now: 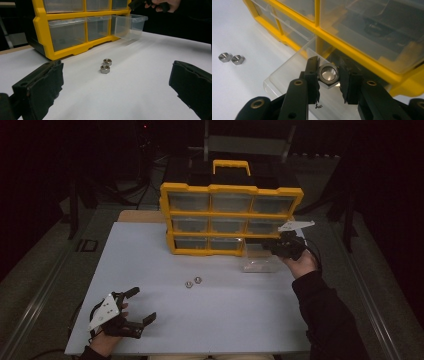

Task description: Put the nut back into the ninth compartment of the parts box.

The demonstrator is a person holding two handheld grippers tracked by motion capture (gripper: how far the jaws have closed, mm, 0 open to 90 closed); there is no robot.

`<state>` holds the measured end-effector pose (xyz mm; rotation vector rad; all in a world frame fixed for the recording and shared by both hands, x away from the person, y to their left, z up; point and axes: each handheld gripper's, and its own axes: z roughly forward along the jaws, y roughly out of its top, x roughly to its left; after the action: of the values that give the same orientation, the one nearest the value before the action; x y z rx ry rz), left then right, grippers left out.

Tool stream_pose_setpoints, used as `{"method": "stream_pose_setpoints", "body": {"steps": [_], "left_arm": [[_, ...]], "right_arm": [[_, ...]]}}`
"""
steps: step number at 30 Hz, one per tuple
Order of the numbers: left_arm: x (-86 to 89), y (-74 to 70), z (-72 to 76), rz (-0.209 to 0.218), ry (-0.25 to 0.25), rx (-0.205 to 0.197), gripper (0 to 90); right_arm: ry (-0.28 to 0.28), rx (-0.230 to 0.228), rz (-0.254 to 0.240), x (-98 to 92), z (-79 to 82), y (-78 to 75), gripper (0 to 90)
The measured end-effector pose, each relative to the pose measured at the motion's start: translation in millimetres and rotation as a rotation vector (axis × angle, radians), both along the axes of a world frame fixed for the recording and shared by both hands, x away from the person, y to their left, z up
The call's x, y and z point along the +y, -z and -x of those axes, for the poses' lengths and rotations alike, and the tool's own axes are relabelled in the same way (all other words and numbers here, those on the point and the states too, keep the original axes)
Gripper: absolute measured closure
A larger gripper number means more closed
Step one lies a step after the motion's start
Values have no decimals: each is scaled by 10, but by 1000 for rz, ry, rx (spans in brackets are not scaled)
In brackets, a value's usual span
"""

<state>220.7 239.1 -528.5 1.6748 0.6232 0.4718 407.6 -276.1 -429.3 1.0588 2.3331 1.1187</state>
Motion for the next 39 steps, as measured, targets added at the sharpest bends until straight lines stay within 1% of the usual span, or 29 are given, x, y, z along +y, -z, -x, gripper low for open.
{"method": "stream_pose_setpoints", "body": {"steps": [2, 6, 10, 12, 17, 21, 22, 24, 28, 31, 32, 33, 36, 37, 38, 39], "left_arm": [[1, 0, 3, 0, 0, 0, 0], [5, 0, 6, 0, -2, 1, 0], [4, 1, 6, 0, -2, 1, 0], [4, 2, 4, 0, -3, 1, 0], [2, 1, 5, -3, -2, 1, 0], [3, 2, 4, -2, -2, 2, 0], [4, 3, 4, -1, -2, 2, 0], [5, 3, 4, 0, -1, 1, 0], [4, 4, 3, -1, -1, 2, 0], [1, 5, 1, 0, 0, 3, 0], [1, 5, 1, 0, 0, 3, 0], [2, 5, 1, 0, 0, 3, 0], [3, 8, -2, 2, 0, 4, 0], [2, 9, -3, 2, 0, 4, 0], [1, 10, -3, 2, 1, 5, 0], [0, 10, -4, 0, 1, 5, 0]], "right_arm": [[3, 13, -10, 4, -9, 42, 703], [4, 45, 8, 44, -30, 145, 703], [16, 63, 6, 59, -63, 217, 702], [25, 70, 13, 68, -77, 233, 702], [17, 83, 36, 107, -100, 257, 702], [13, 96, 43, 131, -115, 268, 701], [18, 114, 47, 145, -127, 283, 699], [21, 132, 44, 149, -141, 297, 698], [27, 139, 41, 152, -145, 298, 688], [32, 143, 22, 141, -144, 284, 630], [32, 143, 22, 141, -144, 284, 630], [33, 145, 20, 136, -139, 274, 611], [36, 146, 4, 113, -107, 216, 512], [39, 137, 5, 107, -92, 187, 468], [38, 136, 3, 102, -84, 169, 446], [37, 141, -4, 101, -73, 144, 409]]}}
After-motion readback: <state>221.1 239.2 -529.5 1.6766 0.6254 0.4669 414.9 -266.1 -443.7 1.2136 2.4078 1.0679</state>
